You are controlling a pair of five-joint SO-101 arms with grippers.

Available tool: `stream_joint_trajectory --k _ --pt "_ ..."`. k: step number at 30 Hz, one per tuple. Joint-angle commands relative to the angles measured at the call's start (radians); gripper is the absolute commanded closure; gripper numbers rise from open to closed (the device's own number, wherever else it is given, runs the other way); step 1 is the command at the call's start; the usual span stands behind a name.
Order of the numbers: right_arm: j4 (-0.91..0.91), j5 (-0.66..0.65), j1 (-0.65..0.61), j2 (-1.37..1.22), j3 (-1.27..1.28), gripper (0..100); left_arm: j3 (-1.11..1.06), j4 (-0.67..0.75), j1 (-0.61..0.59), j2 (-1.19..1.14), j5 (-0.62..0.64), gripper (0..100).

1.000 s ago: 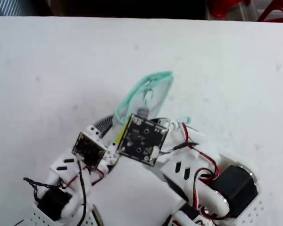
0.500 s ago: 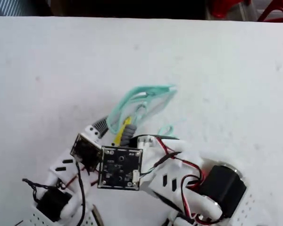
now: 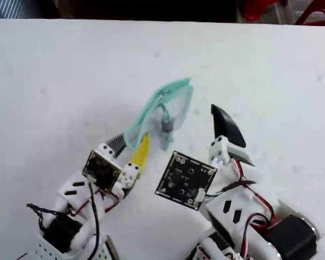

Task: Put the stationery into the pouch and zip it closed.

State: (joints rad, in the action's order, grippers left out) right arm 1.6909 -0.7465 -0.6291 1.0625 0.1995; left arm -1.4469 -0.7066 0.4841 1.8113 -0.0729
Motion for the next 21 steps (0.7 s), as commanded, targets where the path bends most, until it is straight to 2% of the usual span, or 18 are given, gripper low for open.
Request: stream_joint_trajectory --k 1,6,10,17,21 --pt "0.013 -0.04 0.042 0.012 -0.003 63.2 0.015 0.003 -0.012 0.012 -0.008 98" --pt "-0.076 -0.196 0.174 -0.001 -0.08 70.9 0.015 -0.017 -0.007 0.012 -0.008 98" --pt "-0.183 -0.201 0.255 -0.09 -0.08 72.3 0.015 -0.017 -0.005 0.012 -0.008 98" --pt "-0.188 -0.196 0.222 -0.199 -0.08 67.9 0.015 -0.017 -0.012 0.012 -0.008 98" --pt "-0.153 -0.064 0.162 -0.199 -0.095 68.6 0.014 -0.017 -0.01 0.012 -0.008 98"
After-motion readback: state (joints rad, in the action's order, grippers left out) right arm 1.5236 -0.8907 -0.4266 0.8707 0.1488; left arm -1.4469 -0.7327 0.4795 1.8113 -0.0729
